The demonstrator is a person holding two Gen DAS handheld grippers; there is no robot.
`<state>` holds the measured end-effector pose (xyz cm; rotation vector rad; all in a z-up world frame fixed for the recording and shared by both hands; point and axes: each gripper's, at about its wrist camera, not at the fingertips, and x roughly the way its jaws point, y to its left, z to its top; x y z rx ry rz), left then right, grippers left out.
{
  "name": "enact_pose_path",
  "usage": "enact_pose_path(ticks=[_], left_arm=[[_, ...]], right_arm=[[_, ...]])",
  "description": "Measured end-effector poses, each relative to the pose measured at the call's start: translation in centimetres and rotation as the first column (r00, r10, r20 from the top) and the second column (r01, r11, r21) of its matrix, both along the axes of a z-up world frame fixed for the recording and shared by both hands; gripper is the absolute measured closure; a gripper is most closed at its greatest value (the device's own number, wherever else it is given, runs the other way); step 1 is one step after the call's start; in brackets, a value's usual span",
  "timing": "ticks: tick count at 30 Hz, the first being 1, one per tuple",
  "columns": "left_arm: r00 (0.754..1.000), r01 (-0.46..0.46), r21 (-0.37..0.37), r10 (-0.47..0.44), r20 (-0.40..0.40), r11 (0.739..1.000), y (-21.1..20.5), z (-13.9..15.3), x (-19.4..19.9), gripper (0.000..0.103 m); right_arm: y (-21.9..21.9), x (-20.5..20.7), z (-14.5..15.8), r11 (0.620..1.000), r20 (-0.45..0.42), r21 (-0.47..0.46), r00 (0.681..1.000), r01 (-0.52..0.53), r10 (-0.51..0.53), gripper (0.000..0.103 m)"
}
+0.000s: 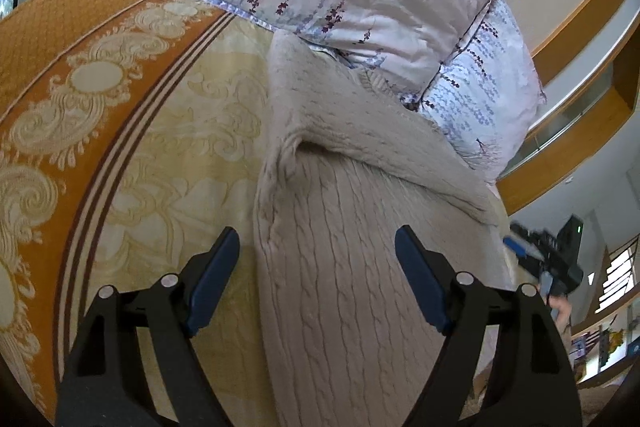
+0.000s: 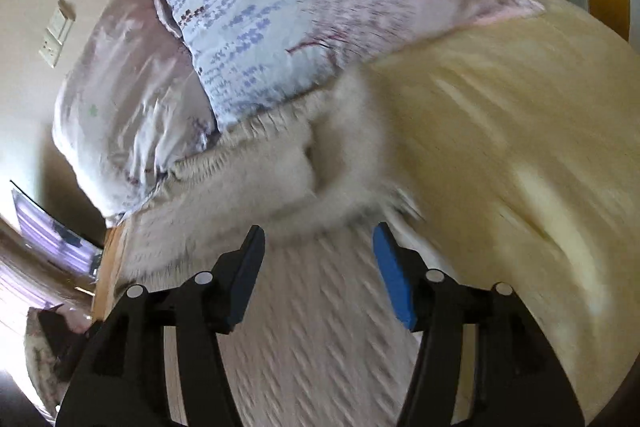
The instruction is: Fold small clothes
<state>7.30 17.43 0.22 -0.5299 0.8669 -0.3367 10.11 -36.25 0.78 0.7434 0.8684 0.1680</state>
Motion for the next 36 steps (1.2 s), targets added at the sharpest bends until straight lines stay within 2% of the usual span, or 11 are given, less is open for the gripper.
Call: enact_pose_path(ticks=[4, 8, 13, 15, 16, 22, 25, 29, 30, 33, 36], left_arm=[[1.0, 0.018, -0.044, -0.018, -0.005, 0.999, -0.1, -0.3, -1.1, 0.029], [0.999, 0.035, -0.09, -0.037, -0.01, 0.995, -0.4, -0.6, -2.4, 0.038], [0.996, 0.089, -0.149, -0.092, -0.011, 0.985, -0.8, -1.1, -4.5, 0.052], [0.99, 0.131, -0.22, -0.139, -0.019, 0.967, -1.1, -1.6, -5.5, 0.059], [0.988, 0.145, -0.231, -0.152, -0.015, 0.962, -1.3, -1.7, -5.9, 0.061], [0.977, 0.202, -0.247, -0.211, -0.01, 0.948, -1.9, -1.8, -8.3, 0.063], [0.974, 0.214, -0.227, -0.225, -0.024, 0.95, -2.2, -2.0, -9.0, 0.074], [0.976, 0.203, -0.2, -0.215, -0.038, 0.958, -2.3, -2.0, -9.0, 0.086], [0.976, 0.202, -0.188, -0.214, -0.042, 0.961, -2.3, -2.0, -9.0, 0.093], [0.977, 0.198, -0.167, -0.208, -0.043, 0.966, -2.2, -2.0, -9.0, 0.096], [0.981, 0.19, -0.152, -0.195, -0.021, 0.97, -2.0, -1.2, -8.6, 0.096]], right_arm=[[-2.1, -3.9, -1.4, 1.0, -0.033, 0.022, 0.999, 0.001, 0.0, 0.045], [-2.3, -5.6, -2.8, 0.998, -0.053, 0.065, 0.998, -0.024, 0.028, 0.045], [-1.8, -8.1, -3.9, 0.973, -0.021, 0.198, 0.992, -0.119, 0.125, 0.058], [-1.4, -9.2, -4.2, 0.955, 0.001, 0.246, 0.985, -0.167, 0.172, 0.06], [-1.3, -9.6, -4.2, 0.946, 0.01, 0.265, 0.982, -0.184, 0.188, 0.061], [-1.1, -13.2, -4.9, 0.898, 0.071, 0.341, 0.96, -0.279, 0.271, 0.065], [-0.8, -14.0, -5.0, 0.892, 0.078, 0.341, 0.954, -0.297, 0.288, 0.074], [0.3, -14.0, -4.8, 0.893, 0.069, 0.301, 0.942, -0.334, 0.329, 0.088], [0.6, -13.9, -4.7, 0.897, 0.069, 0.287, 0.941, -0.336, 0.331, 0.093], [0.5, -13.7, -4.1, 0.909, 0.103, 0.272, 0.949, -0.316, 0.299, 0.095], [-0.2, -13.6, -2.3, 0.928, 0.194, 0.251, 0.953, -0.277, 0.232, 0.095]])
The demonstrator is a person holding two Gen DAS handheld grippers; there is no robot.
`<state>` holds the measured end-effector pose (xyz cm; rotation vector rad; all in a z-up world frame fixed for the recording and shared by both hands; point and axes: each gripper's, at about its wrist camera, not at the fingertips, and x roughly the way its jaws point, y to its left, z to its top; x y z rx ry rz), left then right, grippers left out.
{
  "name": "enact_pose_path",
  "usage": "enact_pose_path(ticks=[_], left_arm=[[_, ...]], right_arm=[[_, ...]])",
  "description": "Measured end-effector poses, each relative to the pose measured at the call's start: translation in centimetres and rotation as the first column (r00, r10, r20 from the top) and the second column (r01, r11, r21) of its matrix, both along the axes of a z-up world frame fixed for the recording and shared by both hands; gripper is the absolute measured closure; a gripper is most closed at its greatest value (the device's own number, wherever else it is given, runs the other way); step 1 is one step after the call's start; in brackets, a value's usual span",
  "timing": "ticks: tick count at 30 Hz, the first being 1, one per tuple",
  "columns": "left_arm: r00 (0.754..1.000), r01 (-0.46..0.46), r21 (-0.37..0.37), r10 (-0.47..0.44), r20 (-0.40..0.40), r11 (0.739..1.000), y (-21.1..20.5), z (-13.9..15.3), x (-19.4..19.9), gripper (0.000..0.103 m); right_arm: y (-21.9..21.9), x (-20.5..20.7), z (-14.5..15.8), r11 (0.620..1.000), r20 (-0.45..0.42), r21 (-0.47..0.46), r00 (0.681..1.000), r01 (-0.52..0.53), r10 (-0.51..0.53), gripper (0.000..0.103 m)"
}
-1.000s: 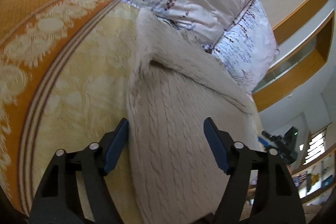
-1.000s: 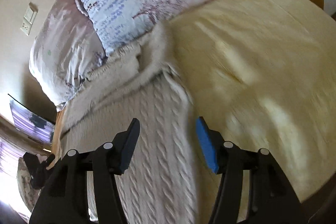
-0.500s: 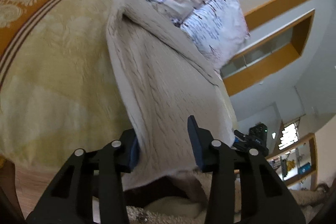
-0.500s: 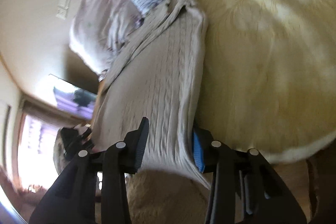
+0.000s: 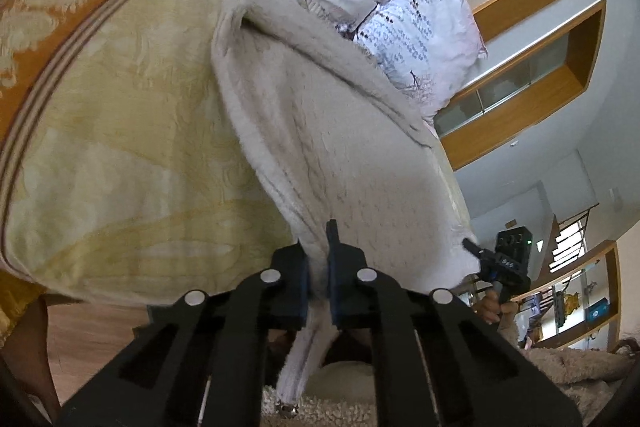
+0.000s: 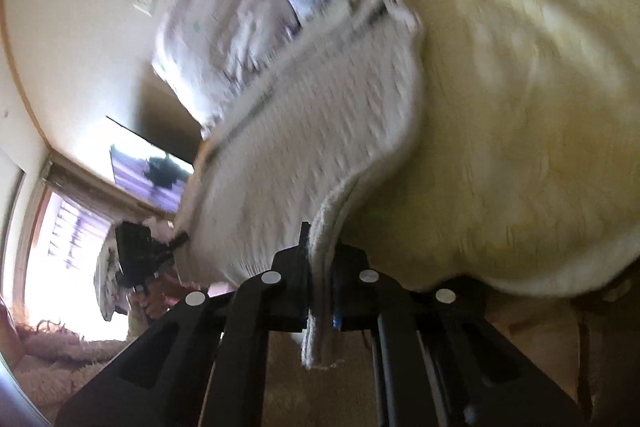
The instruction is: Fold small clothes
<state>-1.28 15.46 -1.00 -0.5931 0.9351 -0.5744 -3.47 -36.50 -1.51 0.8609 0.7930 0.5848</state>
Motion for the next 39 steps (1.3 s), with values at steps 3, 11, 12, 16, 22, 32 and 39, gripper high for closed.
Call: enact_pose_path(ticks=[3, 11, 12, 16, 22, 32, 39], left_arm=[[0.998, -0.025, 0.02, 0.024, 0.05, 0.999, 0.6, 1.3, 0.6, 0.096], [0.978, -0.123, 0.019, 0.118, 0.17, 0.992, 1.8, 5.8, 5.3, 0.096], [0.977, -0.129, 0.008, 0.125, 0.174, 0.992, 1.9, 6.1, 6.0, 0.096], [0.972, -0.148, 0.005, 0.144, 0.185, 0.989, 1.7, 7.3, 9.1, 0.096], [0.973, -0.156, -0.001, 0.154, 0.171, 0.988, 1.3, 8.0, 13.7, 0.096], [0.976, -0.211, -0.05, 0.213, 0.053, 0.976, 1.8, 5.1, 21.8, 0.096], [0.966, -0.255, -0.068, 0.25, -0.073, 0.965, 2.0, 1.5, 25.6, 0.096]], right_arm=[[-0.5, 0.2, 2.3, 0.996, 0.104, -0.021, 0.991, 0.083, -0.08, 0.095], [-0.2, 2.9, 6.6, 0.946, 0.266, -0.18, 0.94, 0.269, -0.216, 0.095], [-0.2, 3.5, 7.0, 0.937, 0.279, -0.192, 0.932, 0.291, -0.232, 0.095], [0.0, 5.2, 7.9, 0.912, 0.308, -0.242, 0.917, 0.332, -0.252, 0.095], [0.1, 9.2, 8.9, 0.9, 0.304, -0.256, 0.913, 0.354, -0.273, 0.095], [-0.1, 17.1, 7.4, 0.916, 0.211, -0.246, 0.94, 0.317, -0.268, 0.095], [-0.4, 22.3, 3.8, 0.915, 0.066, -0.272, 0.955, 0.297, -0.291, 0.095]])
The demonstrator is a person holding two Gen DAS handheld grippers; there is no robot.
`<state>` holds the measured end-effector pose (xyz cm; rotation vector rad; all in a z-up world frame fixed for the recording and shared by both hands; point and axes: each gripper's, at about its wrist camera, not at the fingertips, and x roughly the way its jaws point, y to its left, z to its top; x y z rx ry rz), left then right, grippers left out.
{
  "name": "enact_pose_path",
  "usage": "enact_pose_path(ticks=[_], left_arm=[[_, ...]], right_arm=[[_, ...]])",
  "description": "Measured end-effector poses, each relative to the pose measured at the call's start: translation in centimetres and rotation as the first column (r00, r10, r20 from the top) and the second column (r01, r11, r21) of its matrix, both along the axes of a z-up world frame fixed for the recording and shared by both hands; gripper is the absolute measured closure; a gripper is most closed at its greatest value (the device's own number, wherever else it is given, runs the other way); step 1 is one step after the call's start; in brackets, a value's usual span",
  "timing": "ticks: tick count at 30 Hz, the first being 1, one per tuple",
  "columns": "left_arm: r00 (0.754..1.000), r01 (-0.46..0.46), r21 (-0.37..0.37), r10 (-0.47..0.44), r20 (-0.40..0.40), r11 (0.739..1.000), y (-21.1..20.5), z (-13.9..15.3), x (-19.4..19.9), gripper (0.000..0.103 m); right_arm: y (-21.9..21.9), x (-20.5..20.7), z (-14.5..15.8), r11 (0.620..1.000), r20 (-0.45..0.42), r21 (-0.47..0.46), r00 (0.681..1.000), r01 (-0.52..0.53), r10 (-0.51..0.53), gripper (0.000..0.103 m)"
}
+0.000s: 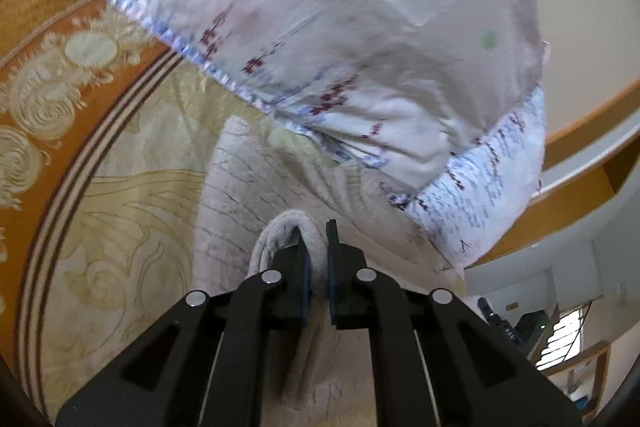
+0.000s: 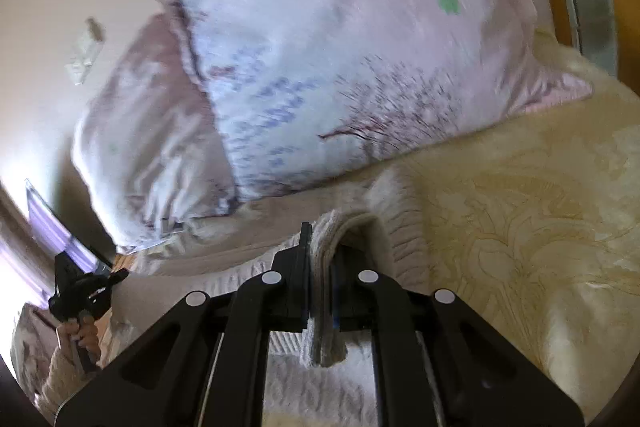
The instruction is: Fold small clothes
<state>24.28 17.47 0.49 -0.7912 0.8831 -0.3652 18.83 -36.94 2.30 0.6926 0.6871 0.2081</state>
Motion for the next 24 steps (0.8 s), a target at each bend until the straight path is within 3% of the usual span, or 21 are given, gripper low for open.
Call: enact_pose_path(ticks=[5, 7, 9, 12, 20, 22, 24], left_arm=[[0.999, -0.019, -0.02, 0.018, -0.045, 1.0, -0.4, -1.3, 1.2, 0.093], [0.999, -0.016, -0.064, 0.013, -0.05, 0.998, -0.2, -1.3, 1.1, 0.083], [0.999, -0.009, -0.092, 0.005, -0.038, 0.996, 0.0, -0.9, 0.6, 0.065], [1.0, 0.02, -0.064, -0.021, -0.012, 0.998, -0.4, 0.2, -0.7, 0.058], [0.996, 0.081, -0.009, -0.081, -0.037, 0.997, -2.1, 0.3, -3.3, 0.058], [0.995, 0.087, 0.005, -0.086, -0.04, 0.996, -2.4, 0.3, -3.6, 0.064], [0.994, 0.102, 0.007, -0.102, -0.043, 0.995, -2.7, 0.4, -3.4, 0.083]], right_arm=[[-0.4, 2.9, -2.8, 0.995, -0.139, 0.103, 0.99, 0.011, 0.004, 0.094], [-0.7, 2.9, -3.1, 0.989, -0.148, 0.148, 0.989, 0.005, 0.017, 0.092], [-1.0, 2.4, -3.0, 0.985, -0.146, 0.171, 0.989, -0.003, 0.029, 0.09], [-0.9, 1.6, -2.6, 0.986, -0.144, 0.163, 0.989, -0.02, 0.044, 0.09], [-0.2, -0.2, -1.4, 0.989, -0.127, 0.14, 0.989, -0.055, 0.073, 0.09], [0.0, -0.4, -0.9, 0.989, -0.101, 0.132, 0.992, -0.064, 0.078, 0.091], [-0.1, 0.0, -0.4, 0.988, -0.078, 0.141, 0.995, -0.056, 0.067, 0.092]])
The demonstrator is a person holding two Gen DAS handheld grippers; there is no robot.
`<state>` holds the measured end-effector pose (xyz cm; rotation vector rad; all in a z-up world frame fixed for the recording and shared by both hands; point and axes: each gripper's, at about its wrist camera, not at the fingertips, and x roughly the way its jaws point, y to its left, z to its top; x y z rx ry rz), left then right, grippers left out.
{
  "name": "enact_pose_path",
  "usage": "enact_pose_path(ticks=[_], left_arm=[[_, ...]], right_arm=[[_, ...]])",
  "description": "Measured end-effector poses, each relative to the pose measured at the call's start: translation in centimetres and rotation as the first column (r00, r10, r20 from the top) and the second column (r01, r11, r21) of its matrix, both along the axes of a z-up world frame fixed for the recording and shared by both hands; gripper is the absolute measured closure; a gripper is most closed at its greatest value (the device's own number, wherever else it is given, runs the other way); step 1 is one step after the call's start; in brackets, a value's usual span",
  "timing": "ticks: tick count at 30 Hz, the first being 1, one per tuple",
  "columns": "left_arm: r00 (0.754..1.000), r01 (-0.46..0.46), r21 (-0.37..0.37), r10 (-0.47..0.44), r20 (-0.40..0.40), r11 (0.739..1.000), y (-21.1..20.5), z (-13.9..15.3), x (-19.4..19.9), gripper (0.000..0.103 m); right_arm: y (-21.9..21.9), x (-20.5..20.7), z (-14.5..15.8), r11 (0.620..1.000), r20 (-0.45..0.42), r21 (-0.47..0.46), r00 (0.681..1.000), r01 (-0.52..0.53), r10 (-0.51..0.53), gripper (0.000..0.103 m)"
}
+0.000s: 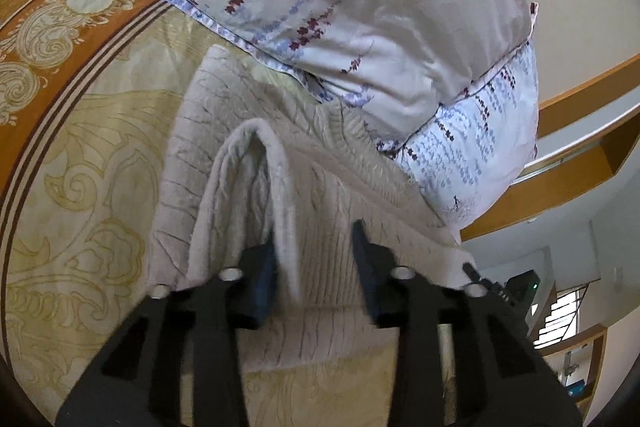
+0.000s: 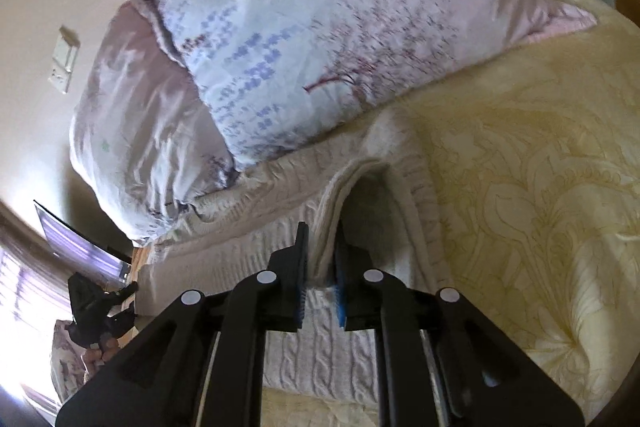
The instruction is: Fold small clothes
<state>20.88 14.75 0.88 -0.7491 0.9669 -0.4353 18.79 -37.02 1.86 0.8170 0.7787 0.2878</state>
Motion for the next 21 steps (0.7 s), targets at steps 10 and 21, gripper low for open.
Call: enact_pose_path(ticks=[10, 21], left_arm=[[0.983, -0.181, -0.17, 0.181, -0.016, 0.969, 2.2, -0.5, 6.9, 0.095], [0.981, -0.194, -0.082, 0.193, -0.017, 0.978, 4.9, -0.1, 3.7, 0.044]], right_arm=[[-1.6, 5.7, -1.4, 0.975, -0.055, 0.162, 0.988, 0.153, -0.146, 0.066], [-2.5, 0.2, 0.9, 0.985, 0.04, 0.01, 0.984, 0.171, -0.172, 0.039]])
